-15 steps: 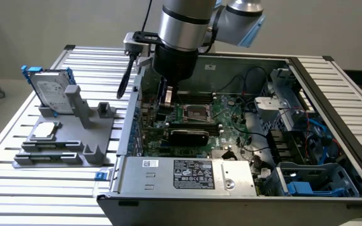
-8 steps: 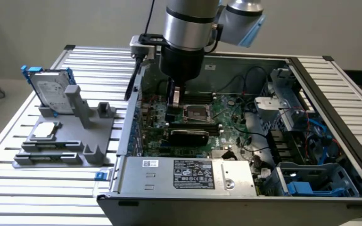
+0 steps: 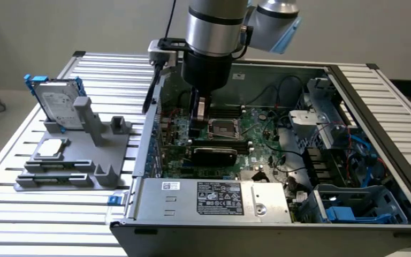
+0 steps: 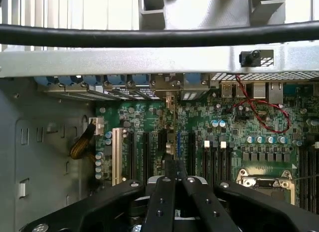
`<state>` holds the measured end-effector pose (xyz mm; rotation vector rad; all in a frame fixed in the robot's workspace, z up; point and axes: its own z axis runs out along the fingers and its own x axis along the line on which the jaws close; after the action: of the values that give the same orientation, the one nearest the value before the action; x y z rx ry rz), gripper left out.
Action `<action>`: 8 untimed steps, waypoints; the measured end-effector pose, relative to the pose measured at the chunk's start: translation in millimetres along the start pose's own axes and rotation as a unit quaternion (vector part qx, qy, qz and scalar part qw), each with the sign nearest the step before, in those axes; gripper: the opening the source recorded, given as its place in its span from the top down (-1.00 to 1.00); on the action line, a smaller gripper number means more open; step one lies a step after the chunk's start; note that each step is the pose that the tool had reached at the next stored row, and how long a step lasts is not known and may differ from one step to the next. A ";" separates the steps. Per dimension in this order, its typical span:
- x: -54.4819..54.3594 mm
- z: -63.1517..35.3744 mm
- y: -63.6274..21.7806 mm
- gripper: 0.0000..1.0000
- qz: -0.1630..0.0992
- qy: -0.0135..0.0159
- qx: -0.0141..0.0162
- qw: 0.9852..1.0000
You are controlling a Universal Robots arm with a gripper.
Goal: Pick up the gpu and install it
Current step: 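Press down on the gpu until it lock into place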
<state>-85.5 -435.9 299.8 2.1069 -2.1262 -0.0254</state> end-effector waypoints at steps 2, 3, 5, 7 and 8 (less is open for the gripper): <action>-0.4 0.0 0.0 0.79 0.000 0.000 0.000 1.000; -0.5 0.0 0.0 0.79 0.000 0.000 0.001 1.000; -0.5 0.0 0.0 0.79 0.000 0.000 0.001 1.000; -0.5 0.0 0.0 0.79 0.000 0.000 0.001 1.000; -0.5 0.0 0.0 0.79 0.000 0.000 0.001 1.000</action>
<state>-85.5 -435.4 299.8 2.1079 -2.1273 -0.0234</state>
